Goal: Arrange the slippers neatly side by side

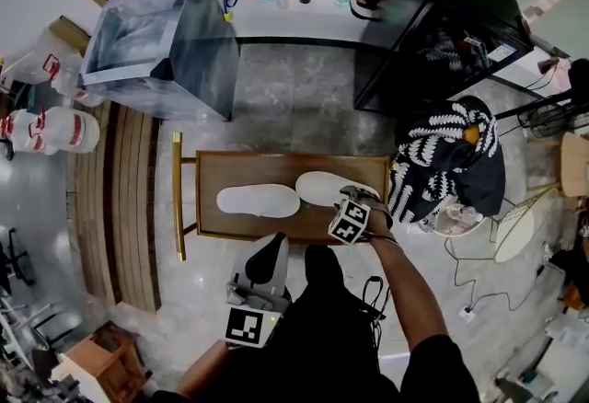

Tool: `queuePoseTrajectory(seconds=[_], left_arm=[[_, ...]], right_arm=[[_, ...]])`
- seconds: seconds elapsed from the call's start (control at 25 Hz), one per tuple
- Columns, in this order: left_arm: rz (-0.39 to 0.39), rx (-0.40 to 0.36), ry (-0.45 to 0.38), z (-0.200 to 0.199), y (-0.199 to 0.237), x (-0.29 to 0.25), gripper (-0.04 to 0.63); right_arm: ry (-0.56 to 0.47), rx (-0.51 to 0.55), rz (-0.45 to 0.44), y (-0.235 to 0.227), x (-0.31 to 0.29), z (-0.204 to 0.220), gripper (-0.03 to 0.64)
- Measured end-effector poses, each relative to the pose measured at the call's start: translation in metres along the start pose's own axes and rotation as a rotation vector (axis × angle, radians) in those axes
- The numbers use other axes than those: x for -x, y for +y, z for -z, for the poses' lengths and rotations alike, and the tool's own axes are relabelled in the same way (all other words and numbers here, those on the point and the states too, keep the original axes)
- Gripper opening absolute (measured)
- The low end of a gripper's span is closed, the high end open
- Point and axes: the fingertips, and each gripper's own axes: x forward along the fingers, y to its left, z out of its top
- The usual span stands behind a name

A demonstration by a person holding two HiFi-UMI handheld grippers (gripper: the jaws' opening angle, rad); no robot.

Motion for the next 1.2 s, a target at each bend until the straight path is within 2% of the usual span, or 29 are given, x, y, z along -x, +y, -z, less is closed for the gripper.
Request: queuePoseTrajectory(seconds=[0.16,0.56,1.2], left_arm=[[0.006,0.007,0.01,0.004,0.009,0.002,0.012],[0.021,0.008,0.01,0.004,0.024,0.003,0.012],[0.098,0.0,-0.009,-0.005,0.029,0.004,0.012]], right_arm=[[0.008,-0.014,0.005,-0.001,-0.003,-0.002,0.1],[0.037,-0.075,0.029,-0.006,0.0,-0.003,0.035],[0.005,-0.402,0.099,-0.017,0.032,0.003,0.026]])
